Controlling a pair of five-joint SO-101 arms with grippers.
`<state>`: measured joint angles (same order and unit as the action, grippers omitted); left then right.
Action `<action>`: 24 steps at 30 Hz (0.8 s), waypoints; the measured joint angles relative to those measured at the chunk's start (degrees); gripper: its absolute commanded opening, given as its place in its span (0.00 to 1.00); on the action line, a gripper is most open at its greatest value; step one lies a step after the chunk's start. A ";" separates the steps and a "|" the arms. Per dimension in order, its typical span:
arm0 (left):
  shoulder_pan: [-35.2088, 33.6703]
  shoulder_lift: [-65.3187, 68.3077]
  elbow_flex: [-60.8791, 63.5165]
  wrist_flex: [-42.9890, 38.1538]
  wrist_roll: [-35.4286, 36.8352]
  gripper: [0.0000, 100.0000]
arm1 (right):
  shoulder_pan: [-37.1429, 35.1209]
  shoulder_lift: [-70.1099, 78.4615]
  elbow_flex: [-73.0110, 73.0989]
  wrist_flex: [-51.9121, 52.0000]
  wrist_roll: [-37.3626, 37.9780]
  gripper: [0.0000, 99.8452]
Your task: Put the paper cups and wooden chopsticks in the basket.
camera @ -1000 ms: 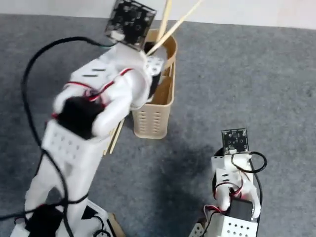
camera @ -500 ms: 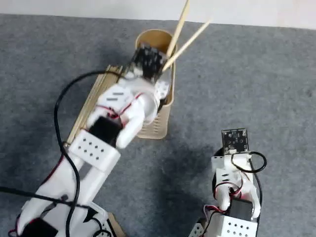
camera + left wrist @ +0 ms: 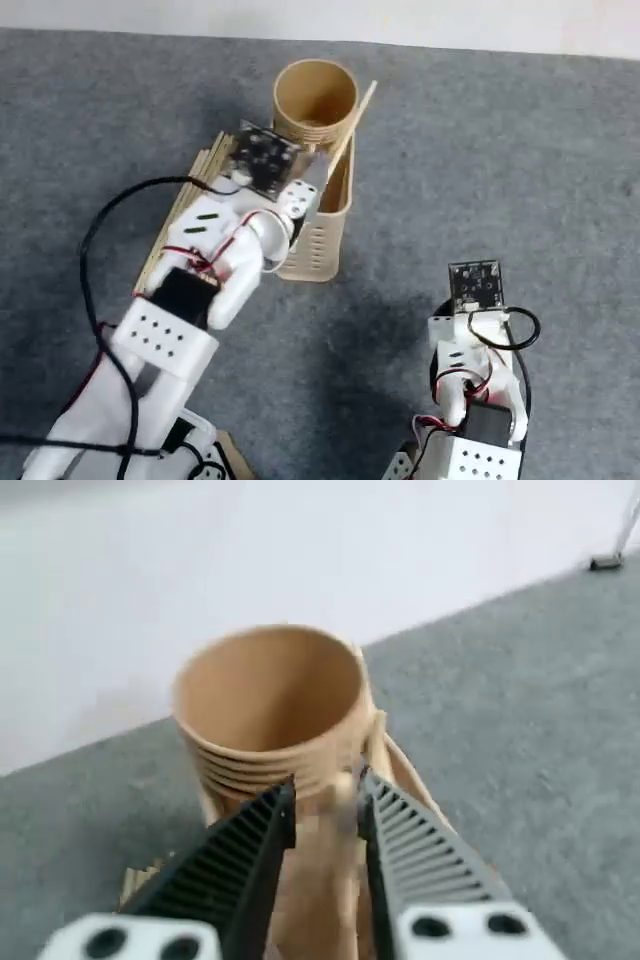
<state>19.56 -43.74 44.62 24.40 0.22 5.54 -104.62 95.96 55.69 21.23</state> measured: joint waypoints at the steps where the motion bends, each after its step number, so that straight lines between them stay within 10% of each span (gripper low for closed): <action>1: -0.62 -0.88 0.00 0.00 0.00 0.13 | 0.00 0.00 0.00 0.00 0.00 0.07; 13: -17.05 -5.89 -8.26 11.16 0.00 0.13 | 0.00 0.00 0.00 0.00 0.00 0.07; 24: -29.01 18.81 -7.12 17.49 0.00 0.13 | 0.00 0.00 0.00 0.00 0.00 0.07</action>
<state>-9.45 -24.92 37.49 41.89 0.22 5.54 -104.62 95.96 55.69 21.23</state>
